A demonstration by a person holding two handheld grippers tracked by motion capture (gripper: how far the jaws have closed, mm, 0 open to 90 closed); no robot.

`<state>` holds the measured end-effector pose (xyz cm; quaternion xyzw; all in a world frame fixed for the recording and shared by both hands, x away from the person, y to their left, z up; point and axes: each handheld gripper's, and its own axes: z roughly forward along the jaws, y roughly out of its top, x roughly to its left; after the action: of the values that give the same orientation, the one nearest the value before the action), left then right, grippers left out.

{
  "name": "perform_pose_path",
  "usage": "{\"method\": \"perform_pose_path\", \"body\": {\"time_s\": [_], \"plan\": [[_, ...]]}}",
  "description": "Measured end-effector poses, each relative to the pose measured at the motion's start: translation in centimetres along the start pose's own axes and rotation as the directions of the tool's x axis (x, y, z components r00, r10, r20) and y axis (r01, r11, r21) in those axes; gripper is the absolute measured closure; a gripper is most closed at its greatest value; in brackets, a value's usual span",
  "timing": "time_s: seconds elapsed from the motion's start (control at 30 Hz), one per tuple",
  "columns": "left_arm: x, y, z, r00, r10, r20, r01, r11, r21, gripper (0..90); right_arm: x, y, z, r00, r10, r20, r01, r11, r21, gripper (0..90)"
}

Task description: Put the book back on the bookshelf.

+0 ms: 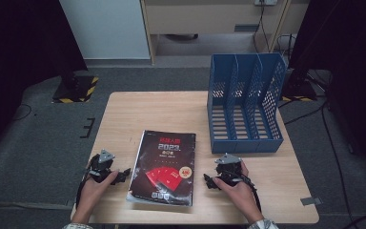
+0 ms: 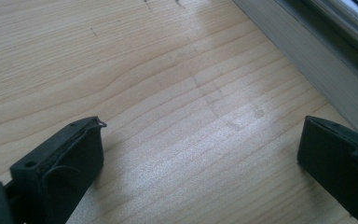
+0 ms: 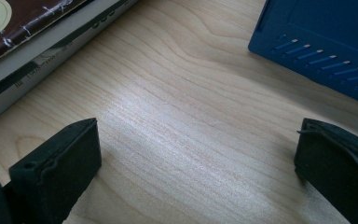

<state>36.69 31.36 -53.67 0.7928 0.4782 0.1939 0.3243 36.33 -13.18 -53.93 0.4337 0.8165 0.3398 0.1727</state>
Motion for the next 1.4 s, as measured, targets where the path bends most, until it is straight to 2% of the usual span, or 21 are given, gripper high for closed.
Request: {"method": "perform_pose_path", "body": {"time_s": [0.37, 0.63, 0.67, 0.7, 0.73, 0.77, 0.8, 0.87, 1.0, 1.07, 1.17, 1.2, 1.3, 1.33, 1.4], "plan": [[-0.1, 0.0, -0.1, 0.9999, 0.010, 0.010, -0.010, 0.9999, 0.007, 0.1, 0.0, 0.0, 0.0, 1.0000, -0.004, -0.008, 0.004, 1.000, -0.001, 0.9], [0.1, 0.3, -0.4, 0.9999, 0.005, 0.014, -0.006, 1.0000, 0.005, 8.0, -0.1, 0.0, 0.0, 0.9998, -0.013, -0.016, 0.013, 1.000, -0.005, 2.9], [0.0, 0.6, -0.8, 0.9999, 0.003, 0.014, -0.003, 1.0000, -0.009, 9.5, -0.2, 0.0, -0.2, 0.9998, -0.013, -0.016, 0.012, 1.000, -0.012, 6.5], [0.0, 0.6, -0.8, 0.9999, 0.003, 0.014, -0.003, 1.0000, -0.009, 10.4, -0.2, 0.0, -0.2, 0.9998, -0.013, -0.016, 0.012, 1.000, -0.012, 6.5], [-0.2, 0.8, -1.0, 0.9999, 0.000, 0.014, 0.000, 0.9997, -0.022, 11.3, -0.3, -0.1, -0.4, 0.9997, -0.014, -0.019, 0.014, 1.000, -0.019, 12.1], [-0.3, 0.9, -1.2, 0.9999, 0.002, 0.017, -0.002, 0.9996, -0.027, 11.3, -0.3, -0.1, -0.4, 0.9997, -0.014, -0.019, 0.014, 1.000, -0.019, 12.1], [-0.7, 1.2, -1.7, 0.9997, 0.005, 0.023, -0.004, 0.9987, -0.051, 13.6, -0.3, 0.0, -0.7, 0.9997, -0.013, -0.022, 0.012, 0.999, -0.030, 12.5], [-1.0, 1.4, -2.0, 0.9996, 0.016, 0.023, -0.014, 0.9981, -0.059, 14.6, -0.2, 0.1, -1.0, 0.9996, -0.017, -0.024, 0.016, 0.999, -0.045, 13.4], [-2.1, 1.7, -3.3, 0.9993, 0.025, 0.029, -0.023, 0.9954, -0.094, 19.6, 0.4, 0.9, -2.0, 0.9985, -0.012, -0.054, 0.007, 0.995, -0.099, 16.6], [-2.7, 2.0, -4.1, 0.9991, 0.029, 0.031, -0.025, 0.9923, -0.121, 23.2, 1.2, 1.6, -2.6, 0.9963, -0.023, -0.082, 0.012, 0.992, -0.130, 19.5], [-2.9, 2.3, -4.7, 0.9989, 0.009, 0.045, -0.002, 0.9871, -0.160, 26.0, 2.2, 2.4, -2.9, 0.9921, -0.034, -0.121, 0.014, 0.987, -0.159, 20.1], [-2.9, 2.3, -4.7, 0.9989, 0.009, 0.045, -0.002, 0.9871, -0.160, 27.8, 2.2, 2.4, -2.9, 0.9921, -0.034, -0.121, 0.014, 0.987, -0.159, 20.1], [-3.6, 2.6, -4.4, 0.9960, 0.003, 0.090, 0.012, 0.9871, -0.160, 29.5, 3.0, 3.0, -3.0, 0.9874, -0.045, -0.152, 0.018, 0.984, -0.177, 21.7], [-4.3, 2.7, -4.1, 0.9945, 0.028, 0.101, -0.013, 0.9899, -0.141, 31.1, 3.2, 3.3, -2.9, 0.9852, -0.045, -0.165, 0.015, 0.984, -0.175, 22.4], [-4.7, 2.8, -3.9, 0.9941, 0.038, 0.102, -0.024, 0.9906, -0.135, 32.0, 3.4, 3.4, -2.6, 0.9837, -0.030, -0.177, 0.000, 0.986, -0.168, 22.5]]}}
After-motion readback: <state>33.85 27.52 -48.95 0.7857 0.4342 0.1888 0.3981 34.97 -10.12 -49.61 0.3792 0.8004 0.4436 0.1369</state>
